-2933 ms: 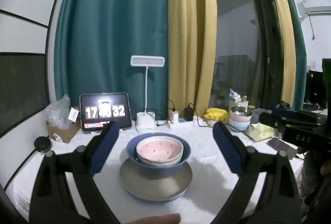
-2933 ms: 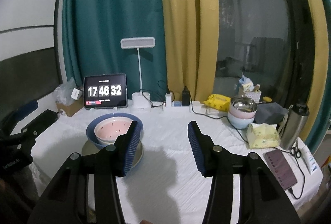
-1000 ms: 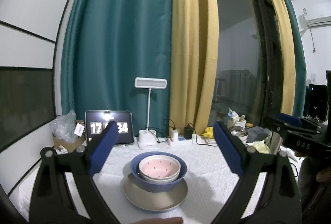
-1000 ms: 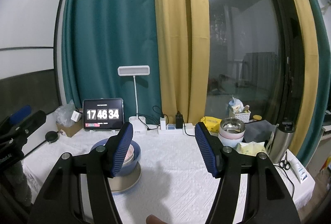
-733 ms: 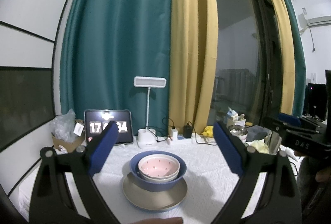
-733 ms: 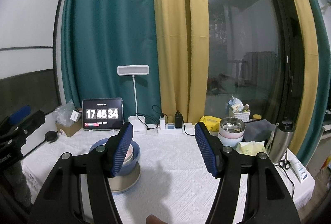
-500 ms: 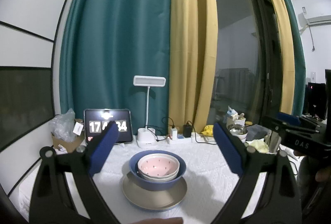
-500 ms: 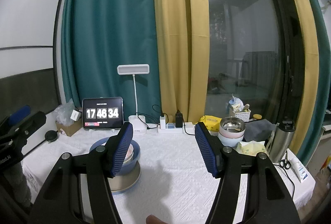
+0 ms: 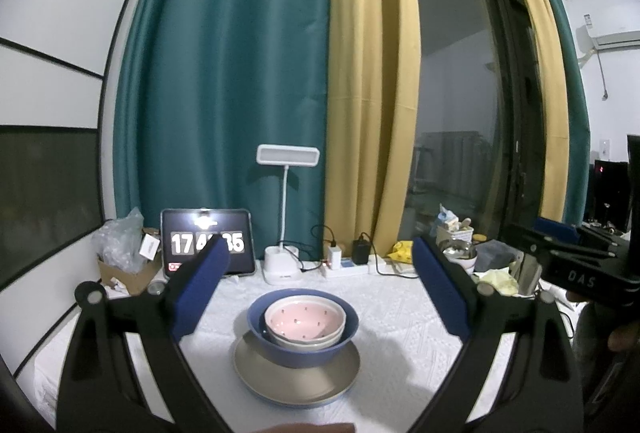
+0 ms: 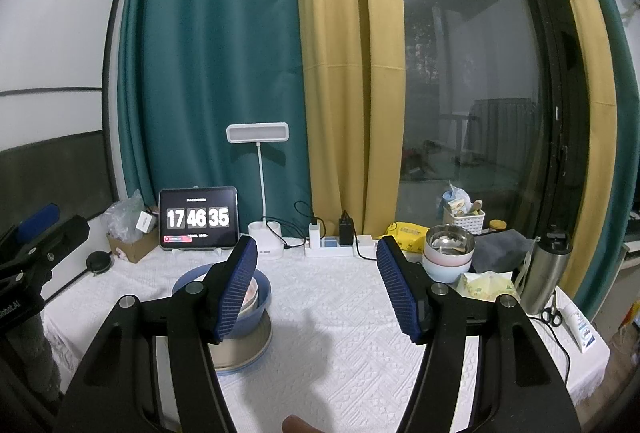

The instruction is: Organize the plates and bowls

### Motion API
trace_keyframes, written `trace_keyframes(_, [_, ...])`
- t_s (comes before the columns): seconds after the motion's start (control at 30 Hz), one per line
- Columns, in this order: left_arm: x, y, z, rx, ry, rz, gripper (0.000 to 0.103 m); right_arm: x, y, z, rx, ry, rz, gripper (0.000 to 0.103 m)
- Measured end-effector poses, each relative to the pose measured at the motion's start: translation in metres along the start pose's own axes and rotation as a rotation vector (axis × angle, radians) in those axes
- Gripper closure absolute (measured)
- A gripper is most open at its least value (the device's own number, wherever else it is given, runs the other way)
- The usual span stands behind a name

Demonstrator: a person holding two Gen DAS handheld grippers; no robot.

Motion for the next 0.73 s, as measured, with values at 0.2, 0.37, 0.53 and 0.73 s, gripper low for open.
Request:
trace_keyframes(0.2, [-0.0001, 0.0004, -0.0003, 0.000, 0.000, 0.001, 0.009, -0.0004, -0.0001, -0.0003, 0.000, 0.001, 0.000, 0.037])
trace_keyframes(0.37, [0.0001, -0.0001, 0.0000, 0.000, 0.000, 0.000, 0.009, 0.0000, -0.0001, -0.0009, 0.001, 0.001, -0.002, 0.037])
trace_keyframes(0.53, [0.0006, 0.0005, 0.0019, -0.001, 0.003, -0.005, 0.009, -0.0009, 0.0000, 0.0003, 0.000, 0.001, 0.000, 0.037])
trace_keyframes(0.73, [0.0001, -0.0004, 0.0024, -0.006, 0.002, -0.006, 0.009, -0.0012, -0.0001, 0.0000, 0.001, 0.002, -0.002, 0.037])
Point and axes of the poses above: each gripper's, at about its wrist camera, not at the fingertips, and x roughly against the way its jaws point, y to its left, z to its underside, the point moved 8 cm from there along -x, roughly the way its jaws point, and after that the axes turned 4 degrees about z, right-handed, at the moved point
